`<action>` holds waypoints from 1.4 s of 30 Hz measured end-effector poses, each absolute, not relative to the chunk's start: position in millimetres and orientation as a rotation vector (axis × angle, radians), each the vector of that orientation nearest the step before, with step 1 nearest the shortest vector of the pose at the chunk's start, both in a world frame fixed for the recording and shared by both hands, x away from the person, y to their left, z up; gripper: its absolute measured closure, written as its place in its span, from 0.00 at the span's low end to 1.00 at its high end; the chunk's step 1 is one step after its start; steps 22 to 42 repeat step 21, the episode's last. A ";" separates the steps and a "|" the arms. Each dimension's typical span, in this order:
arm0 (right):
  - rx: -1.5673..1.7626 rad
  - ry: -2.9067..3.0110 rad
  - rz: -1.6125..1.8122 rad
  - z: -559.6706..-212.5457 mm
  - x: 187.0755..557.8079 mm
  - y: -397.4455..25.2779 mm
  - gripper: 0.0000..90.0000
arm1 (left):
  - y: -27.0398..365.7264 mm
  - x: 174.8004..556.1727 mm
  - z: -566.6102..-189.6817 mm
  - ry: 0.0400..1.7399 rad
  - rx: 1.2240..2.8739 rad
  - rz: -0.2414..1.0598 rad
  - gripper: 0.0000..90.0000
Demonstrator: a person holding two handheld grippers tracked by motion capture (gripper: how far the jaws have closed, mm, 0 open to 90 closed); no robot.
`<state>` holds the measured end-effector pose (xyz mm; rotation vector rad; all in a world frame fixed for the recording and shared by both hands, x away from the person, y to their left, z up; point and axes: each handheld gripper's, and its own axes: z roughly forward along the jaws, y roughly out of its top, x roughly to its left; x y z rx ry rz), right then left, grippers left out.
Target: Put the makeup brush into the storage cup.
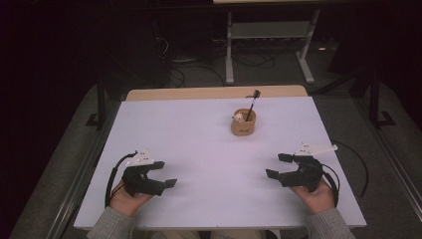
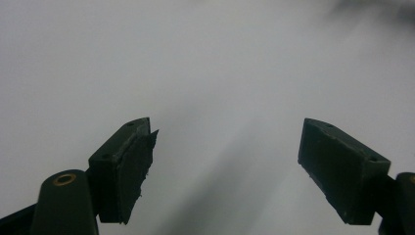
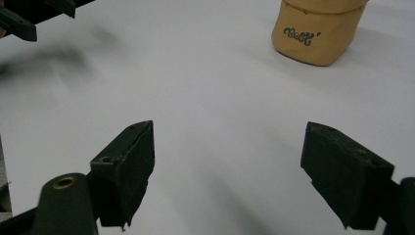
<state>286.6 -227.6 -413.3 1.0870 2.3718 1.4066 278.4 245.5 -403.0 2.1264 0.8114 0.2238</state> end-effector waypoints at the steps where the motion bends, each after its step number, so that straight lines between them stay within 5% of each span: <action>1: 1.085 2.373 1.404 -413.5 286.5 -227.5 0.21 | 245.4 278.5 -403.0 0.815 2.126 0.224 0.22; 42: 1.046 2.387 1.373 -412.6 283.1 -222.6 0.21 | 248.3 279.6 -402.7 0.810 2.120 0.234 0.20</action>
